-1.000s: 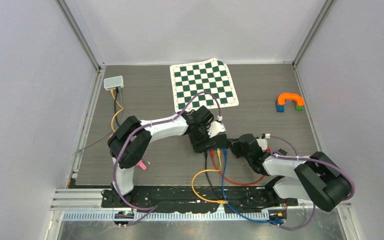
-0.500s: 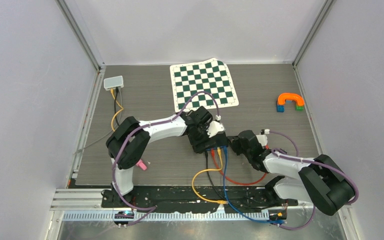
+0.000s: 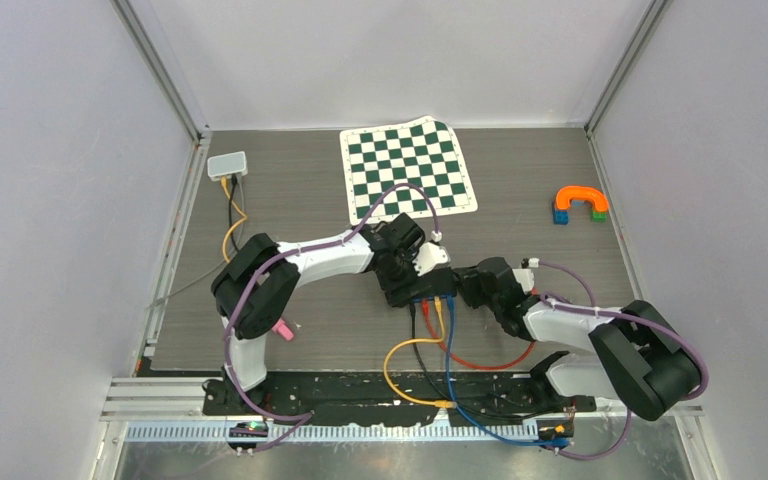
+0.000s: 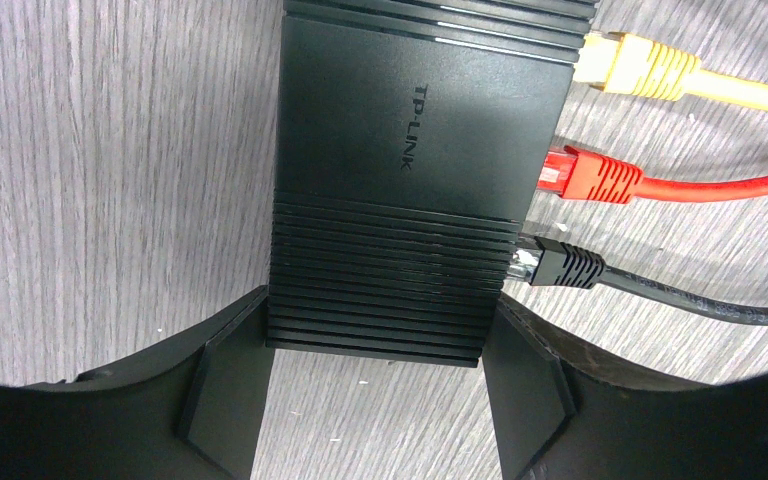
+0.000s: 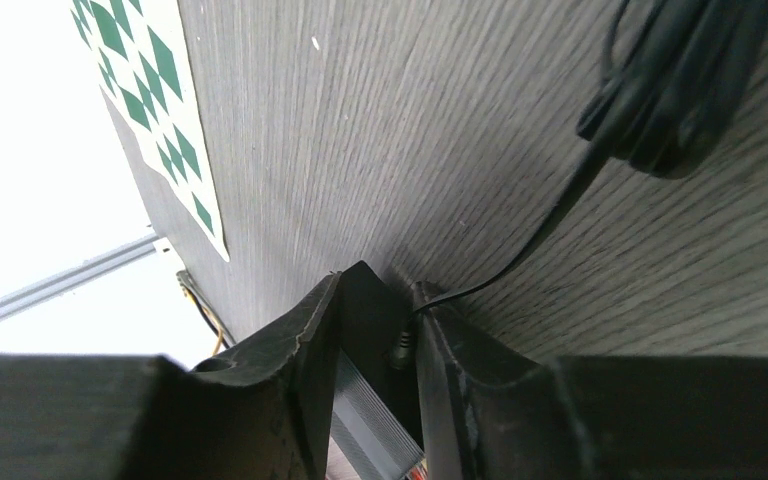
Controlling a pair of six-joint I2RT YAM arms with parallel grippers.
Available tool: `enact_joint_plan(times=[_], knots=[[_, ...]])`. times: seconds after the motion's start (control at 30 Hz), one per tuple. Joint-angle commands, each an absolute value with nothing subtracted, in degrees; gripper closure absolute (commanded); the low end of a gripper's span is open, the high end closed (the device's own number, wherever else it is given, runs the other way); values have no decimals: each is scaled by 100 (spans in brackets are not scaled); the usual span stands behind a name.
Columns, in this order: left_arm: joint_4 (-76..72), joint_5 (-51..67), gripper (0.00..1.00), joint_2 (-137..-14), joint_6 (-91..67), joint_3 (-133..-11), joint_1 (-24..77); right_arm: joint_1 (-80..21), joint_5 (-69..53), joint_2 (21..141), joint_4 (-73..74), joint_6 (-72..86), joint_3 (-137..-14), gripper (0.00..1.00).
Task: Pull the plug from the switch port
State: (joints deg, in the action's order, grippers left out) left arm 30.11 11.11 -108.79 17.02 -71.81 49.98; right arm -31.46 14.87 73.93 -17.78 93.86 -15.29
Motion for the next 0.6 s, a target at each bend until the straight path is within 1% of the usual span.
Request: enact_joint_plan(times=[0.0,0.03,0.07,0.1,0.23,0.27,0.37,0.4,0.43,0.47,0.53,0.57], knots=[[3338,1392,48,-10907,1720,-7076,5080,-3200,1344,7752,-1650,9551,-1475,74],[3335,1384,48,-10907,1722,-7079,5080,-3221,1336,7765,-1672,9535,-1471,79],[3351,1377,48,-10907,1722,-7077,5080,-3224,1356,7764,-1675,9474,-1466,90],[3368,1369,48,-10907,1724,-7075,5080,-3225,1385,7735,-1667,9435,-1448,93],[3380,1316,48,-10873,1749,-7033,5080,-3221,1690,7479,-1507,9123,-1427,95],[3388,1304,48,-10872,1749,-7024,5080,-3211,1873,7422,-1417,8807,-1474,95],[3401,1275,48,-10848,1758,-6979,5080,-3160,2272,7161,-602,8132,-1807,95],[3397,1265,49,-10833,1758,-6950,5080,-3055,2295,7127,-574,7884,-1818,95],[3388,1263,48,-10819,1758,-6920,5080,-2973,2220,7066,-750,7783,-1718,95],[3372,1260,49,-10803,1758,-6896,5080,-2745,1854,7053,-1008,7678,-1610,95],[3351,1251,49,-10789,1753,-6851,5080,-2377,1193,7096,-2434,7801,-1158,95],[3339,1253,49,-10795,1750,-6840,5080,-2291,892,7168,-2681,7938,-933,95]])
